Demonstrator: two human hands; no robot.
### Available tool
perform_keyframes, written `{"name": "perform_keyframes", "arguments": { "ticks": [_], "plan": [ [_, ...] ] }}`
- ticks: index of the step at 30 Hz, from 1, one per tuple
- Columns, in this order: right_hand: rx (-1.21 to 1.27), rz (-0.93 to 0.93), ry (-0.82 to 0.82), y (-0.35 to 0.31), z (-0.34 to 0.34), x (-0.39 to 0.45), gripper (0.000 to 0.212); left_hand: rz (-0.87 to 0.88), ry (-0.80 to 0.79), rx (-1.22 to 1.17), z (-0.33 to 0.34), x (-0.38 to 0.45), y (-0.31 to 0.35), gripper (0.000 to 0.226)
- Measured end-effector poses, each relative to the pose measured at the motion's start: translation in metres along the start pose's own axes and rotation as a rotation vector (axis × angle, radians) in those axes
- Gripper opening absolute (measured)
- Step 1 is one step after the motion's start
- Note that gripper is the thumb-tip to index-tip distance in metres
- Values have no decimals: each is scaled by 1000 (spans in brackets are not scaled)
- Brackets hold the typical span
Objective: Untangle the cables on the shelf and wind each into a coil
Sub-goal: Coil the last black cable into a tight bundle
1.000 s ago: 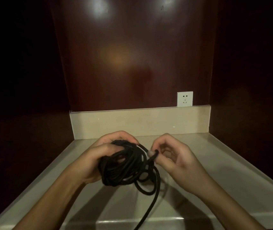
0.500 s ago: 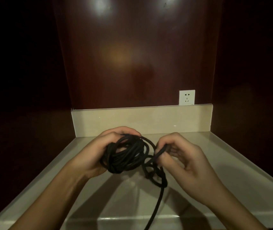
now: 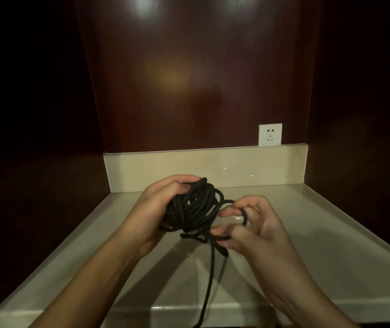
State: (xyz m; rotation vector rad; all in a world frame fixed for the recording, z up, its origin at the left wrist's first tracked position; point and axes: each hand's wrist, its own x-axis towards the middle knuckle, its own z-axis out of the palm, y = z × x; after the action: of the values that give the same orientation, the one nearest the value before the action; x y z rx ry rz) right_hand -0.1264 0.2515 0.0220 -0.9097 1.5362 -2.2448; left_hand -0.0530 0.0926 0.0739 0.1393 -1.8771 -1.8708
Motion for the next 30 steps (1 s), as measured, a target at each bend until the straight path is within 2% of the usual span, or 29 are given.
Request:
{"name": "perform_keyframes", "arguments": {
  "ticks": [2,3,5,7,10,12,15,18,22,26,30],
  "plan": [
    [-185,24,-57,0,-1,0,55,-8,46,3,1,0,-2,29],
    [-276,20,-86,-1,0,-1,60,6,63,40,3,-1,-3,26],
    [-347,7,-129,-2,3,-3,62,64,109,140,6,-1,-6,22],
    [-304,30,-86,-2,5,-3,62,128,135,255,8,-2,-5,20],
    [-161,90,59,-7,1,1,50,185,63,422,5,-1,3,19],
    [-175,66,112,-13,-4,3,39,180,-15,531,0,-1,8,19],
    [-300,-13,111,-15,-8,8,29,162,-81,649,0,-3,9,20],
    [-541,-159,90,-3,-7,9,30,157,-140,661,3,-6,11,21],
    [-693,-269,-22,4,-6,8,37,101,-245,656,3,-11,19,22],
    [-608,-215,-223,1,-10,9,44,80,-370,753,-1,-14,30,22],
    [-563,-219,-240,-1,-12,13,47,129,-350,833,-3,-14,24,18]
  ]
}}
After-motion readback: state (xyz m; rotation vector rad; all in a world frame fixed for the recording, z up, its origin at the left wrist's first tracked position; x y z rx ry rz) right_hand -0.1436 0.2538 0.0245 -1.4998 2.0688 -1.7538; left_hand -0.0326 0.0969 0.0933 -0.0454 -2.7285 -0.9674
